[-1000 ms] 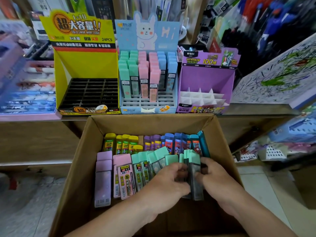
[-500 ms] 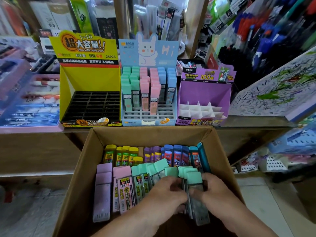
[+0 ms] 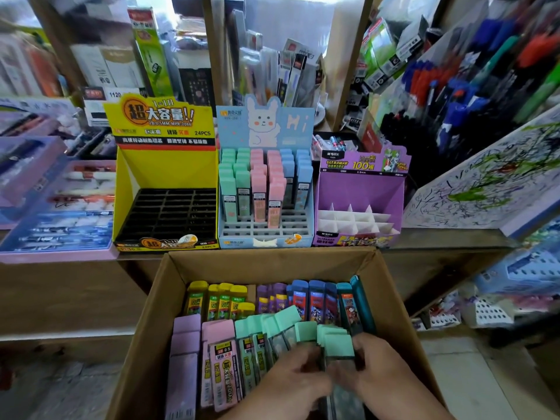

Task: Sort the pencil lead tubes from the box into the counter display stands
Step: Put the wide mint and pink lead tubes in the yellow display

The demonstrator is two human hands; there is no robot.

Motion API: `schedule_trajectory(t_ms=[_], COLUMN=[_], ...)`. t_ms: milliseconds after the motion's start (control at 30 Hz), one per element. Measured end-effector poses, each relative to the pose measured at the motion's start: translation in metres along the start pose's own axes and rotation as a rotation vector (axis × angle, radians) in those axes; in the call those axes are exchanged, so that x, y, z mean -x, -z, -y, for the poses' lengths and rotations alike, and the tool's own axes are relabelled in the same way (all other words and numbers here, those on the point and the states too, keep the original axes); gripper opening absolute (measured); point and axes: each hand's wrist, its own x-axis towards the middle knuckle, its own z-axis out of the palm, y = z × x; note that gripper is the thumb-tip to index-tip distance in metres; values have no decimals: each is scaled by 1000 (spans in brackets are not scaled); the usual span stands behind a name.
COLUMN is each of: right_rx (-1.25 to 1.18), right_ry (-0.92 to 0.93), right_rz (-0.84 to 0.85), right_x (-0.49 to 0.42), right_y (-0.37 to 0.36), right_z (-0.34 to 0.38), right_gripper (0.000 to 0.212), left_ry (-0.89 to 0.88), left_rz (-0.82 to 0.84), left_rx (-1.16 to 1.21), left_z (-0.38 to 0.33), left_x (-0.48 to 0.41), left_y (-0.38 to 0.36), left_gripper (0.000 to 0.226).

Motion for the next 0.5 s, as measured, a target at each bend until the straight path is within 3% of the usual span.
schedule_trajectory(t_ms=[133,300,500], right_rx=[-19,-55,-175], right_ry=[50,61,166], right_rz=[17,20,127], right_x=[-2,-11,-11], right_y=[-2,-3,-8], right_z=[1,9,41], right_gripper=[49,33,37], left_ry=[-21,-65,-128], left_rz=[-26,-161,-307], left_rx=[80,170,316], left_z=[1,10,0], left_x=[2,-2,10], left_y=[0,11,34], left_gripper=[56,49,52])
